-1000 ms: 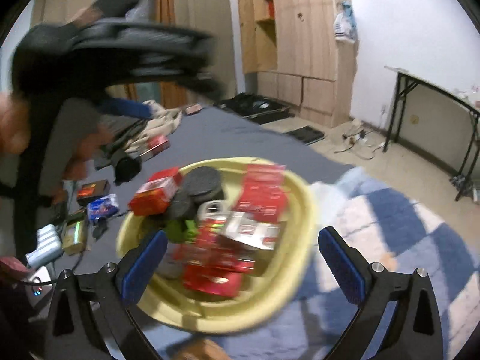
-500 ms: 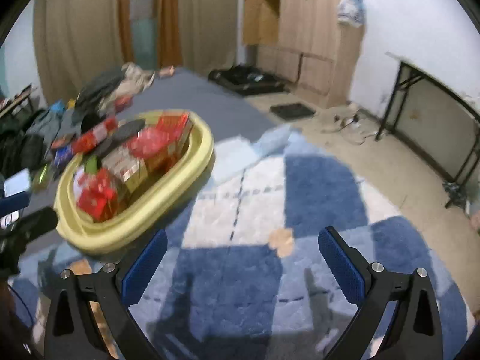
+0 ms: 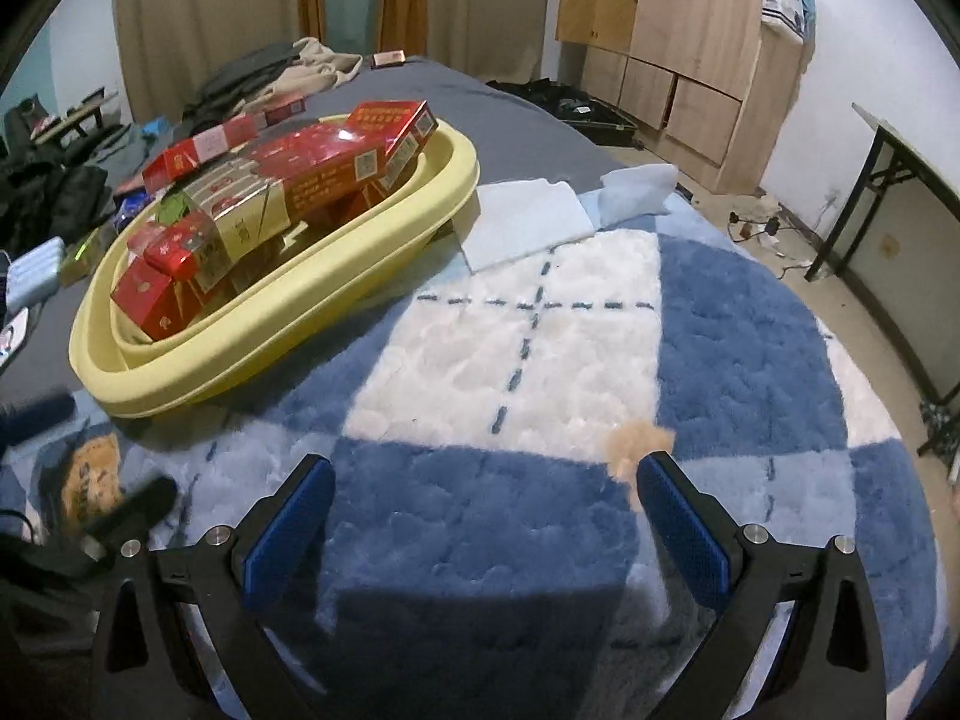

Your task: Organize rigid objects

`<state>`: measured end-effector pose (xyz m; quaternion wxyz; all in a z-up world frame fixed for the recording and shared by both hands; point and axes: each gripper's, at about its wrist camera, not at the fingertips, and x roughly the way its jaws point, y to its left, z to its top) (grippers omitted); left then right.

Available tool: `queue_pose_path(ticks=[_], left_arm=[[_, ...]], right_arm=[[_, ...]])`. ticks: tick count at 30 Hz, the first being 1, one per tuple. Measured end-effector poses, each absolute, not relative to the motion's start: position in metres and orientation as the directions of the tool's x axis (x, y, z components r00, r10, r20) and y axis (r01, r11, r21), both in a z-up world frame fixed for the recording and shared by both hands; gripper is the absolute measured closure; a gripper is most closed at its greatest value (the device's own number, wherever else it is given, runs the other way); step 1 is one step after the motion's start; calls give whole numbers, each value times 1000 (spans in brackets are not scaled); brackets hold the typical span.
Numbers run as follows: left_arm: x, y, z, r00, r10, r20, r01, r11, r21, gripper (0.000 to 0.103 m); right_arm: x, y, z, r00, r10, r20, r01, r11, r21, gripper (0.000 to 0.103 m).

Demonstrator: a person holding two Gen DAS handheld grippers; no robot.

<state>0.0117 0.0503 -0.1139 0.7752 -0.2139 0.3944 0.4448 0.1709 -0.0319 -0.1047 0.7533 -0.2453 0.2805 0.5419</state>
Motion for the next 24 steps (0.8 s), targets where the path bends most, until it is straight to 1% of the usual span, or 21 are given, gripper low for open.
queue_pose_path(ticks=[5, 11, 14, 15, 16, 24], left_arm=[[12, 52, -117, 299, 547, -782, -865, 501, 20, 0], [11, 58, -118, 286, 556, -781, -877, 480, 20, 0], [5, 64, -115, 260, 580, -772, -903, 430, 19, 0], [4, 71, -118, 250, 571, -782, -910, 415, 13, 0], [7, 74, -121, 246, 556, -794, -907, 422, 14, 0], [15, 72, -122, 230, 582, -780, -902, 428, 53, 0]], right_arm=[[168, -29, -108, 277, 670, -689, -950, 298, -93, 0], [174, -31, -106, 268, 677, -686, -950, 302, -73, 0], [177, -27, -105, 284, 668, -688, -949, 299, -102, 0], [178, -25, -106, 287, 663, -692, -950, 292, -115, 0], [179, -23, -108, 283, 661, -695, -952, 284, -117, 0], [177, -20, -111, 304, 658, -689, -948, 279, -152, 0]])
